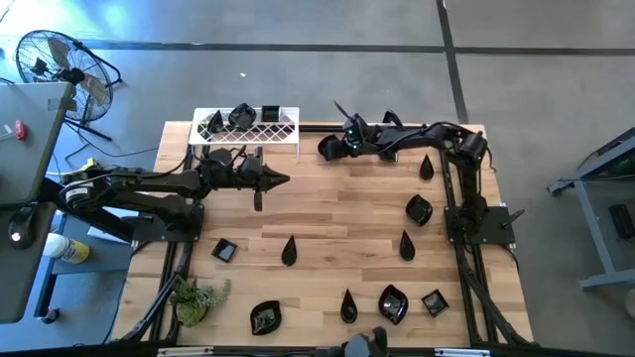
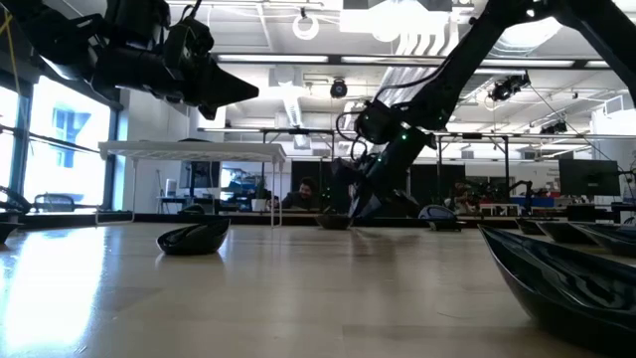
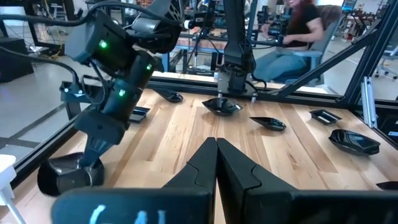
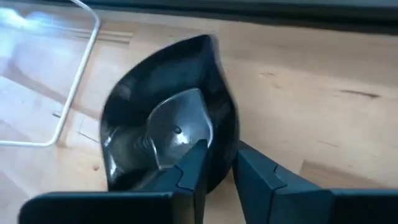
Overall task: Pick & Place Mini shaped plates
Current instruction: Stack the leaf-shaped plate on top of the leaf-shaped plate on the shelf
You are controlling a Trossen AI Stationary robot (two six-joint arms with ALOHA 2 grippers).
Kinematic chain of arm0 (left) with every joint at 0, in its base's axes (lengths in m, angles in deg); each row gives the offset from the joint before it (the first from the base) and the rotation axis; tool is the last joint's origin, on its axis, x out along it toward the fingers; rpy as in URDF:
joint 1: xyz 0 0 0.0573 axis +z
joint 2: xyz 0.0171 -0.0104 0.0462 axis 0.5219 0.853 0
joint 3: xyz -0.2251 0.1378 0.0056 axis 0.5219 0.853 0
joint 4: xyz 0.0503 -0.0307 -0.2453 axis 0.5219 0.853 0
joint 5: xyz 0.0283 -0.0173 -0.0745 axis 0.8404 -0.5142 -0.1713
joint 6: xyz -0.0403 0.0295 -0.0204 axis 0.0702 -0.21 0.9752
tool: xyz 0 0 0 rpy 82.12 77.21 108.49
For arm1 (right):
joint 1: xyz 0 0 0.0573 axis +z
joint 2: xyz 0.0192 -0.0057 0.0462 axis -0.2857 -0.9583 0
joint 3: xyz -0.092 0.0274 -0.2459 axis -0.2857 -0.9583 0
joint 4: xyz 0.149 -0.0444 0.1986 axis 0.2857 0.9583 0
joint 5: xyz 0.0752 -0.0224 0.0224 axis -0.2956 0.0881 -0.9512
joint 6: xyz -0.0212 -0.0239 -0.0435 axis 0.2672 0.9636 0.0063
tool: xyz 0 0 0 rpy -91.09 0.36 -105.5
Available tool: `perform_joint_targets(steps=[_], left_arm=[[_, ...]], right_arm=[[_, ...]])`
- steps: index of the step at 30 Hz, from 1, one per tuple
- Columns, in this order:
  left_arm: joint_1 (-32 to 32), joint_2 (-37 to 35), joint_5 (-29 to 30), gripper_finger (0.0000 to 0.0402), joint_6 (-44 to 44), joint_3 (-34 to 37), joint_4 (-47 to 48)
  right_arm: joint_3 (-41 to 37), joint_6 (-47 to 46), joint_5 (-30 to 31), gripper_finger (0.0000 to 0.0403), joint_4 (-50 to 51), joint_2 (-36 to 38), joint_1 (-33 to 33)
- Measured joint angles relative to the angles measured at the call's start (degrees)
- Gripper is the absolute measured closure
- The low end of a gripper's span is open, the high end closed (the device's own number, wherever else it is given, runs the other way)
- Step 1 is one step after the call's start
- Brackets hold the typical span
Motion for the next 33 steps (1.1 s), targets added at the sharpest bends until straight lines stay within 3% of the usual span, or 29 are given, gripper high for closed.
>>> perform_joint_targets(steps=[9,14,20,28,33], left_arm=[[0.0,0.0,0.07,0.0401,0.0,0.0,0.0],[0.0,0.02,0.13,0.0401,0.0,0.0,0.17],[0.0,0.01,0.17,0.0401,-0.28,0.0,0.33],[0.0,0.0,0.26,0.0401,-1.53,0.0,0.59],[0.01,0.0,0.35,0.0401,-1.53,0.0,0.67]], right_arm=[[0.0,1.16,1.4,0.0397,-0.43,1.17,1.39],[-0.02,0.79,4.64,0.0391,1.78,6.16,3.87],[-0.18,-3.37,16.99,0.0399,5.77,10.84,13.68],[-6.5,-23.88,37.08,0.0392,-9.61,6.93,29.49],[-4.16,-28.31,39.68,0.0392,-13.64,1.12,31.07]])
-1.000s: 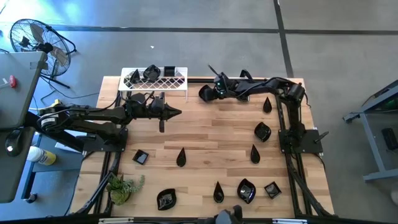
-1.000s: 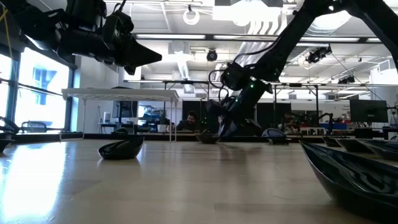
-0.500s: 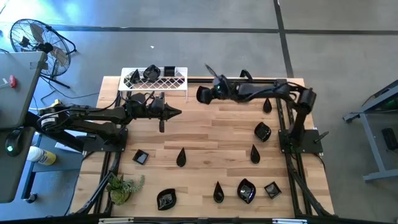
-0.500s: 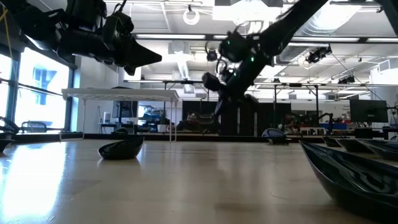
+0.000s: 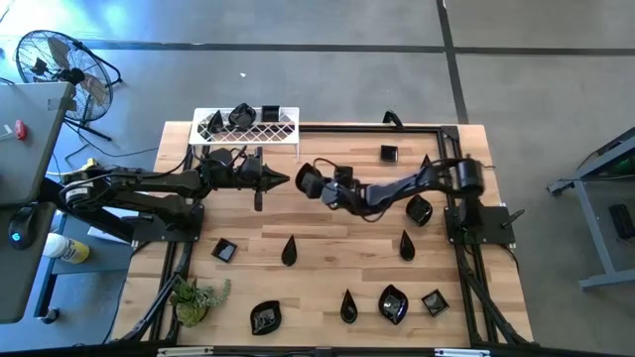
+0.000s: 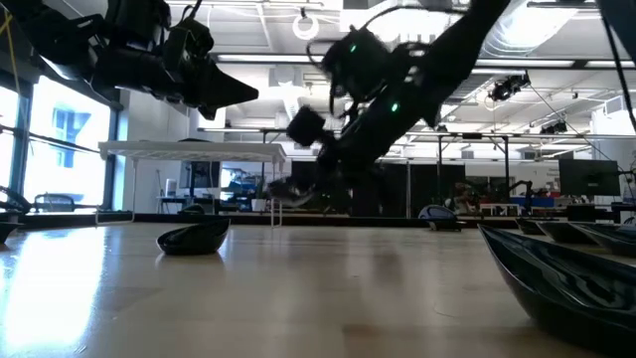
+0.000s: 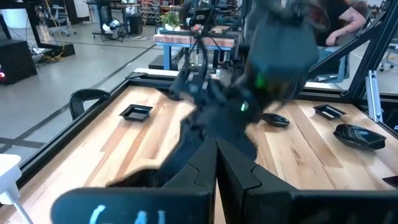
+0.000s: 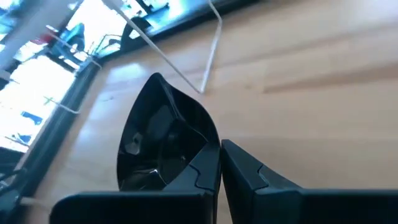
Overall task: Pick & Place Mini shaped plates
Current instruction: Stack the leaf-shaped plate on top of the leaf-shaped plate on the shelf
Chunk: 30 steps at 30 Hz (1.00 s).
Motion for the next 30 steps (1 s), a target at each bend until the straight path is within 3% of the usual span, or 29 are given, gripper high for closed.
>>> perform_joint_targets(steps=[9,18,25,30], left_arm=[[-0.01,0.0,0.44,0.0401,0.0,0.0,0.06],[0.01,0.0,0.44,0.0401,-1.41,0.0,1.06],[0.01,0.0,0.4,0.0401,-1.51,0.0,5.72],[0.01,0.0,-0.91,0.0401,-2.83,-1.02,10.95]], right_arm=[[7.48,1.01,-2.2,0.0381,-2.15,-9.97,-0.96],[8.54,5.25,-6.65,0.032,-2.13,-10.29,-0.99],[7.94,24.94,-12.6,0.0291,7.46,-1.87,-1.36],[1.47,41.89,-13.43,0.0338,11.1,7.27,-1.38]])
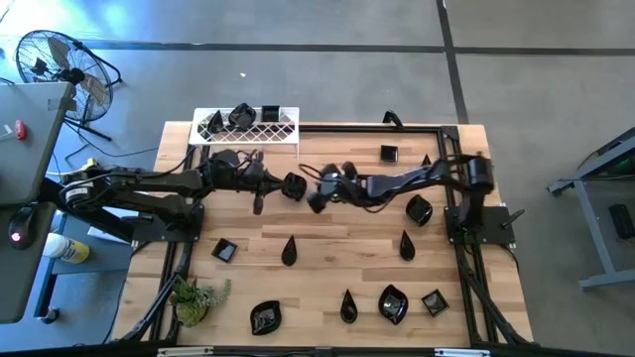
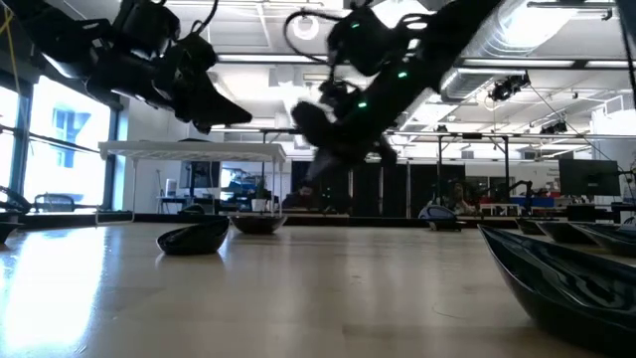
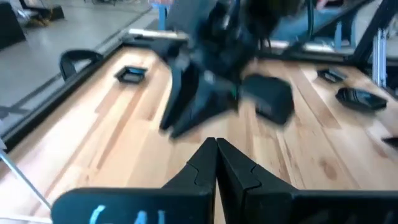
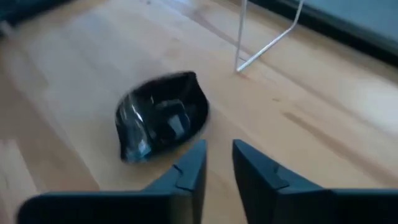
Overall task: Pick & Place Mini shaped plates
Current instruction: Stack the leaf-shaped plate on top of the leaf-shaped plate on the shelf
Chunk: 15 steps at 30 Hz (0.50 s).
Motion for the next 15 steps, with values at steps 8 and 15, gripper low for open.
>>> perform_joint_targets(steps=[8,15], left_arm=[[-0.04,0.79,0.33,0.0401,-0.2,-11.13,26.07],[-0.5,6.02,8.11,0.0359,12.6,-18.7,43.07]], right_arm=[[-18.72,16.88,-7.96,0.0383,-19.96,12.57,-4.01],[-29.62,18.81,-5.75,0.038,-30.18,21.16,-5.91]])
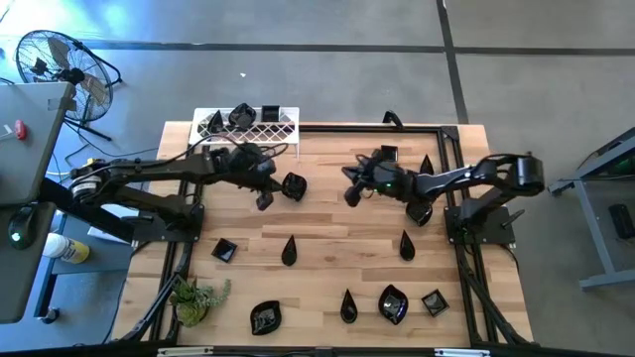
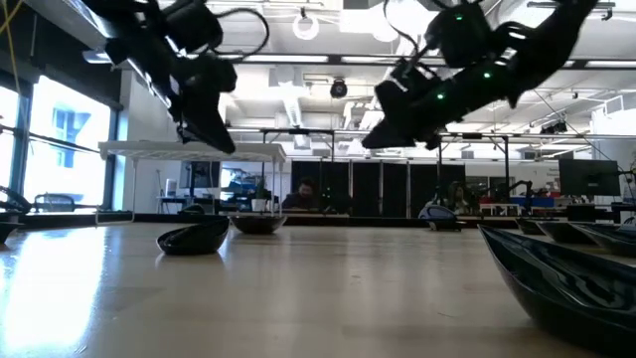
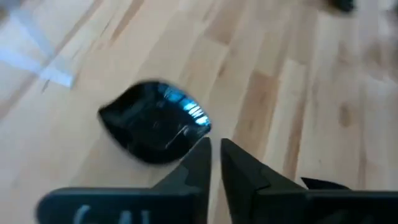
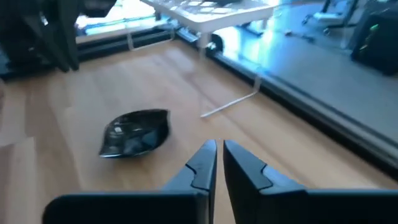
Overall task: Pick & Place Mini shaped plates
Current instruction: Stack the leaf-shaped plate on top of the leaf-shaped plate on the shelf
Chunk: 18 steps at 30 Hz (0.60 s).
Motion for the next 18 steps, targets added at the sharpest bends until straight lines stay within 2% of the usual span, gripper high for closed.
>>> perform_joint_targets(steps=[4,7,10,18], left_arm=[[0.13,4.48,0.97,0.0313,12.5,-0.67,1.26],[0.11,7.1,3.18,0.0291,18.51,-0.89,0.47],[0.13,10.09,6.3,0.0283,22.39,-0.87,-0.69],[0.13,15.56,8.76,0.0282,28.72,-0.78,-1.76]], right_arm=[[-3.96,0.77,0.81,0.0391,-2.53,3.91,-0.53],[-6.41,0.87,0.87,0.0397,-4.29,5.93,-0.5],[-8.48,0.93,0.86,0.0401,-6.66,7.38,-0.5],[-10.09,3.04,0.17,0.0394,-8.73,7.55,-0.46]])
